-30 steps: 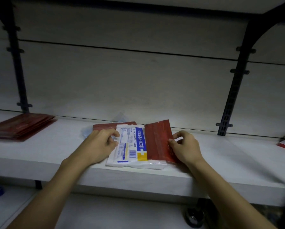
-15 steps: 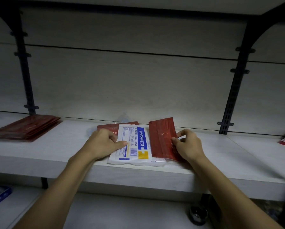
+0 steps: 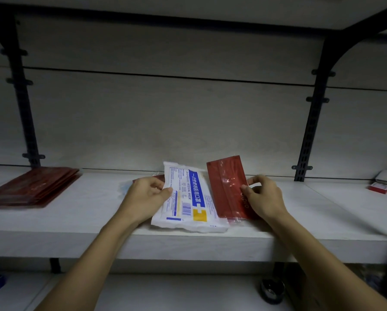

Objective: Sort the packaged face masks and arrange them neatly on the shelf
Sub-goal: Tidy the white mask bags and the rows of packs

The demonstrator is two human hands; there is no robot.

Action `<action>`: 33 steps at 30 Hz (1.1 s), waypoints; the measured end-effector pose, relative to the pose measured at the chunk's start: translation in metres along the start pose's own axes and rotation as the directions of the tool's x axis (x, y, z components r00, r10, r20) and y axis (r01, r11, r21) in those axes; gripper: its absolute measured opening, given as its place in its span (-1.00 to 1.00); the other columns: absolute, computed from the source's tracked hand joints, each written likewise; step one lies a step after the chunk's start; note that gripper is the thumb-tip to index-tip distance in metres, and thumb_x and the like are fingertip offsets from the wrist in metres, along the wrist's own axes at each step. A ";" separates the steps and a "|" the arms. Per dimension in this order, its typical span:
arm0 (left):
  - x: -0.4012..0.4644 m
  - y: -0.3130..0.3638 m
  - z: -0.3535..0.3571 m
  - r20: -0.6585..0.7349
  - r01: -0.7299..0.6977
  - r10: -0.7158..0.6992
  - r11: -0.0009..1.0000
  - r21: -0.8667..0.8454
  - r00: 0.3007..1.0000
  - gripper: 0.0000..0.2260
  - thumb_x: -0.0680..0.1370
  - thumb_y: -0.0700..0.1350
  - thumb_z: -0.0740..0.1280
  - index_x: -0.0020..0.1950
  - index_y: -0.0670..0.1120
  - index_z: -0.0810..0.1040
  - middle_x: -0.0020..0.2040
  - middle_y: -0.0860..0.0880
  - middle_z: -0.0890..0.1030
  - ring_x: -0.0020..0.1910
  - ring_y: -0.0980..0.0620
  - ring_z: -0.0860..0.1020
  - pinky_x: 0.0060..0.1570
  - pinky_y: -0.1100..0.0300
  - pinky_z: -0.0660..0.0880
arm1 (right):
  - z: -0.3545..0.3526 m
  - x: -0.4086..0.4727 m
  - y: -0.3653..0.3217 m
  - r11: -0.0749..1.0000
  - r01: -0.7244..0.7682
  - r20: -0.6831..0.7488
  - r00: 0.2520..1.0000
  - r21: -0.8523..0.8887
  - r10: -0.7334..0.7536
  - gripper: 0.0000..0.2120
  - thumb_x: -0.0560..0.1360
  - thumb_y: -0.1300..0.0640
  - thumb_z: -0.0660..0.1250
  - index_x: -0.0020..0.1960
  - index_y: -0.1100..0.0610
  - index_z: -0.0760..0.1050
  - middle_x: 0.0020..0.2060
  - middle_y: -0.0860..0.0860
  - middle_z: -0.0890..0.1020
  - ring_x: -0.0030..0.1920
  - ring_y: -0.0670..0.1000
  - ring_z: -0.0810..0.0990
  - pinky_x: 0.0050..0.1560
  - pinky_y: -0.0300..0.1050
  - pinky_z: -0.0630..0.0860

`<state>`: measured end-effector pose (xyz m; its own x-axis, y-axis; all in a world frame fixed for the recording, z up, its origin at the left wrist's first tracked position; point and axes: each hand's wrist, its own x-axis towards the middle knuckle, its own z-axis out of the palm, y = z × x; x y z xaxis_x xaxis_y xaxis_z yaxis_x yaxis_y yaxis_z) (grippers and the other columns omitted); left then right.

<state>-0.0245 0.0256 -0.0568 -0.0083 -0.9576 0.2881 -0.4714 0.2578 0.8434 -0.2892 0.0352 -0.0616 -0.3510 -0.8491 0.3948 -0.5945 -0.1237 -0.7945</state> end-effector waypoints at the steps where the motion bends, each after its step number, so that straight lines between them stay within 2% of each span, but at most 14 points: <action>1: -0.001 0.002 -0.002 -0.031 -0.002 0.001 0.999 -0.034 1.000 -0.90 0.53 -0.09 0.38 -0.06 -0.11 0.53 -0.15 -0.01 0.68 -0.22 0.09 0.67 -0.30 0.20 0.57 | 0.000 -0.001 -0.003 0.999 0.011 -0.005 1.000 0.032 -0.011 -0.93 0.54 0.14 0.35 -0.03 0.12 0.50 -0.32 0.05 0.66 -0.35 -0.03 0.58 -0.37 -0.27 0.43; 4: -0.009 0.009 -0.006 -0.100 -0.042 0.041 0.999 -0.009 0.994 -0.92 0.54 -0.08 0.37 -0.05 -0.07 0.52 -0.16 0.04 0.66 -0.24 0.15 0.65 -0.38 0.28 0.52 | -0.002 -0.004 -0.010 0.989 0.025 -0.022 1.000 0.145 -0.022 -0.95 0.54 0.15 0.36 -0.05 0.08 0.48 -0.30 0.08 0.66 -0.30 0.07 0.63 -0.32 -0.20 0.53; 7: -0.018 0.019 -0.014 -0.140 -0.074 0.079 0.996 0.045 0.987 -0.91 0.55 -0.06 0.35 -0.04 -0.06 0.50 -0.19 0.10 0.61 -0.26 0.17 0.63 -0.41 0.32 0.49 | -0.005 -0.006 -0.017 0.954 -0.035 -0.003 0.999 0.297 0.037 -0.93 0.54 0.14 0.37 -0.08 0.06 0.47 -0.22 0.16 0.67 -0.21 0.21 0.68 -0.15 0.17 0.63; 9: -0.024 0.025 -0.021 -0.172 -0.086 0.094 0.995 0.055 0.981 -0.90 0.56 -0.06 0.34 -0.04 -0.07 0.50 -0.20 0.09 0.63 -0.27 0.19 0.63 -0.42 0.35 0.48 | -0.008 -0.008 -0.024 0.925 -0.070 0.024 0.998 0.375 0.066 -0.92 0.54 0.16 0.37 -0.08 0.08 0.47 -0.19 0.19 0.66 -0.19 0.25 0.68 -0.14 0.25 0.62; 11: -0.030 0.030 -0.029 -0.215 -0.084 0.088 0.996 0.027 0.973 -0.90 0.55 -0.06 0.35 -0.02 -0.07 0.50 -0.21 0.11 0.63 -0.29 0.21 0.63 -0.42 0.35 0.49 | -0.010 -0.009 -0.033 0.901 -0.083 0.056 0.996 0.425 0.065 -0.93 0.54 0.18 0.36 -0.06 0.11 0.46 -0.20 0.18 0.65 -0.27 0.15 0.67 -0.24 0.08 0.64; 13: -0.038 0.035 -0.036 -0.266 -0.077 0.062 0.996 -0.048 0.962 -0.88 0.54 -0.08 0.37 -0.01 -0.11 0.53 -0.19 0.06 0.66 -0.28 0.18 0.65 -0.37 0.30 0.52 | -0.010 -0.011 -0.042 0.881 -0.082 0.085 0.995 0.466 0.048 -0.93 0.55 0.19 0.36 -0.04 0.13 0.47 -0.25 0.14 0.65 -0.37 0.01 0.62 -0.37 -0.13 0.55; 17: -0.063 0.041 -0.047 -0.329 -0.035 -0.028 0.982 -0.183 0.944 -0.88 0.52 -0.13 0.40 -0.07 -0.17 0.54 -0.22 -0.02 0.68 -0.33 0.14 0.67 -0.38 0.29 0.55 | -0.014 -0.022 -0.063 0.854 -0.073 0.164 0.986 0.516 -0.015 -0.92 0.54 0.18 0.36 -0.09 0.10 0.46 -0.32 0.04 0.63 -0.44 -0.09 0.59 -0.49 -0.29 0.48; 20: -0.084 0.040 -0.057 -0.352 -0.017 -0.069 0.972 -0.235 0.933 -0.84 0.51 -0.14 0.42 -0.05 -0.22 0.56 -0.18 -0.10 0.70 -0.23 0.01 0.69 -0.19 0.11 0.62 | -0.013 -0.035 -0.079 0.818 -0.081 0.232 0.970 0.570 -0.066 -0.93 0.55 0.21 0.36 -0.07 0.14 0.46 -0.32 0.07 0.62 -0.49 -0.10 0.59 -0.53 -0.31 0.49; 23: -0.118 0.034 -0.067 -0.405 0.030 -0.141 0.963 -0.269 0.903 -0.84 0.51 -0.15 0.41 -0.01 -0.22 0.54 -0.15 -0.11 0.70 -0.22 -0.01 0.69 -0.16 0.06 0.63 | 0.000 -0.055 -0.093 0.796 -0.123 0.347 0.931 0.593 -0.114 -0.91 0.54 0.25 0.35 0.02 0.21 0.46 -0.30 0.12 0.62 -0.44 -0.03 0.60 -0.48 -0.23 0.56; 26: -0.152 0.021 -0.084 -0.466 0.082 -0.203 0.961 -0.266 0.861 -0.83 0.50 -0.15 0.42 0.00 -0.21 0.54 -0.15 -0.11 0.70 -0.23 -0.01 0.69 -0.17 0.04 0.63 | 0.024 -0.077 -0.102 0.795 -0.131 0.414 0.896 0.593 -0.161 -0.93 0.53 0.26 0.36 -0.02 0.20 0.47 -0.27 0.14 0.63 -0.30 0.06 0.64 -0.19 0.00 0.66; 28: -0.171 0.011 -0.098 -0.504 0.109 -0.234 0.958 -0.264 0.831 -0.80 0.49 -0.14 0.43 0.01 -0.22 0.54 -0.12 -0.14 0.70 -0.22 -0.02 0.69 -0.14 0.01 0.63 | 0.038 -0.091 -0.108 0.819 -0.101 0.439 0.877 0.564 -0.195 -0.93 0.53 0.26 0.36 -0.03 0.20 0.48 -0.24 0.11 0.62 -0.22 0.07 0.62 -0.16 -0.07 0.62; 29: -0.180 0.007 -0.106 -0.522 0.118 -0.243 0.958 -0.261 0.818 -0.80 0.49 -0.14 0.43 0.02 -0.23 0.54 -0.12 -0.14 0.70 -0.23 -0.01 0.69 -0.17 0.03 0.63 | 0.044 -0.098 -0.113 0.826 -0.088 0.447 0.870 0.557 -0.209 -0.93 0.53 0.26 0.36 -0.01 0.21 0.48 -0.23 0.11 0.61 -0.21 0.06 0.61 -0.18 -0.15 0.59; 31: -0.198 0.001 -0.124 -0.555 0.128 -0.243 0.963 -0.238 0.796 -0.81 0.50 -0.14 0.42 0.02 -0.22 0.54 -0.12 -0.13 0.70 -0.27 0.03 0.69 -0.32 0.16 0.61 | 0.055 -0.110 -0.124 0.827 -0.083 0.465 0.856 0.556 -0.226 -0.91 0.53 0.28 0.35 0.01 0.23 0.48 -0.21 0.10 0.59 -0.18 0.04 0.60 -0.15 -0.18 0.57; 33: -0.214 -0.004 -0.142 -0.573 0.131 -0.227 0.970 -0.204 0.787 -0.83 0.51 -0.15 0.40 0.03 -0.21 0.54 -0.15 -0.09 0.69 -0.30 0.07 0.68 -0.44 0.28 0.55 | 0.066 -0.123 -0.138 0.823 -0.086 0.484 0.841 0.561 -0.242 -0.93 0.53 0.29 0.34 -0.02 0.20 0.46 -0.25 0.06 0.56 -0.21 0.01 0.58 -0.22 -0.24 0.52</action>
<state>0.1039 0.2476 -0.0571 0.6061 -0.7387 0.2950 -0.2781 0.1507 0.9487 -0.1163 0.1225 -0.0307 0.1992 -0.9325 0.3012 -0.0536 -0.3173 -0.9468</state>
